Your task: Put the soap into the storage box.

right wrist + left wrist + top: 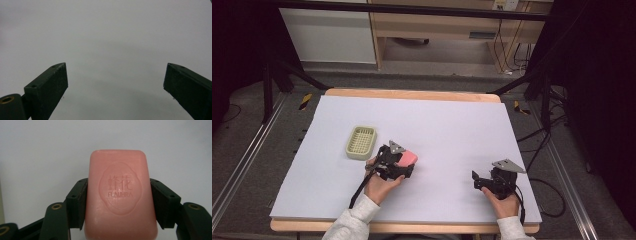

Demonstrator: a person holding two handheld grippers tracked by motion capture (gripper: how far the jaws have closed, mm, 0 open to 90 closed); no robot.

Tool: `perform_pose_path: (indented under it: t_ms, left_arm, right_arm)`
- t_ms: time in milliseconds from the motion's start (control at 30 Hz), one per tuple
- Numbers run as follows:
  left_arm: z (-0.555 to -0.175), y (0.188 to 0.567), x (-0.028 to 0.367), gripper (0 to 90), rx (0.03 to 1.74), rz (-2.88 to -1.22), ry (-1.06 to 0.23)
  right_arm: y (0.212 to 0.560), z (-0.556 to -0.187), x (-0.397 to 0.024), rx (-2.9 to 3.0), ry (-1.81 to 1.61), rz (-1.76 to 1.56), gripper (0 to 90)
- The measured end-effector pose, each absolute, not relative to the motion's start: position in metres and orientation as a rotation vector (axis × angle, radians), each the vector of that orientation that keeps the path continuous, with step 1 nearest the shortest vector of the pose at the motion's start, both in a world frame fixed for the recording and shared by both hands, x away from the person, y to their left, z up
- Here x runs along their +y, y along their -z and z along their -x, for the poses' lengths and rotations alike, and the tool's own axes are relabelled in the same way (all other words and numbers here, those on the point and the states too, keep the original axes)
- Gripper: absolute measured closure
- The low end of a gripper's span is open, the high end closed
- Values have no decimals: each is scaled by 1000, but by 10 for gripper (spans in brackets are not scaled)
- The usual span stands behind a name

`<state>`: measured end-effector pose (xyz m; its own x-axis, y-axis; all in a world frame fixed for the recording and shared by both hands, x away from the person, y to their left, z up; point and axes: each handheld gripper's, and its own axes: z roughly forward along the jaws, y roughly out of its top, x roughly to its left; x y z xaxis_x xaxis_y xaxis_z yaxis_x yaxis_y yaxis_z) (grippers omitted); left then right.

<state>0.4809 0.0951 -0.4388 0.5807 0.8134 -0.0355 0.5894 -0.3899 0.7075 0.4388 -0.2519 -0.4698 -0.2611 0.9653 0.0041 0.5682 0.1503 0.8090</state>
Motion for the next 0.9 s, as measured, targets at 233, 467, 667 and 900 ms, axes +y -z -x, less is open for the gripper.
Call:
perform_pose_path:
  t_ms: [233,467,667,900]
  left_arm:
    - [-481,434,104,374,1105,-2118,-418]
    - [-481,428,113,374,1116,-2097,-426]
    - [-481,422,122,374,1126,-2085,-435]
    - [-479,419,136,374,1132,-2083,-445]
  right_arm:
    - [470,-439,-252,1900,-973,-1459,57]
    - [470,-438,-252,1898,-975,-1461,57]
    - [470,-439,-252,1899,-972,-1458,57]
    - [470,-439,-252,1899,-970,-1461,57]
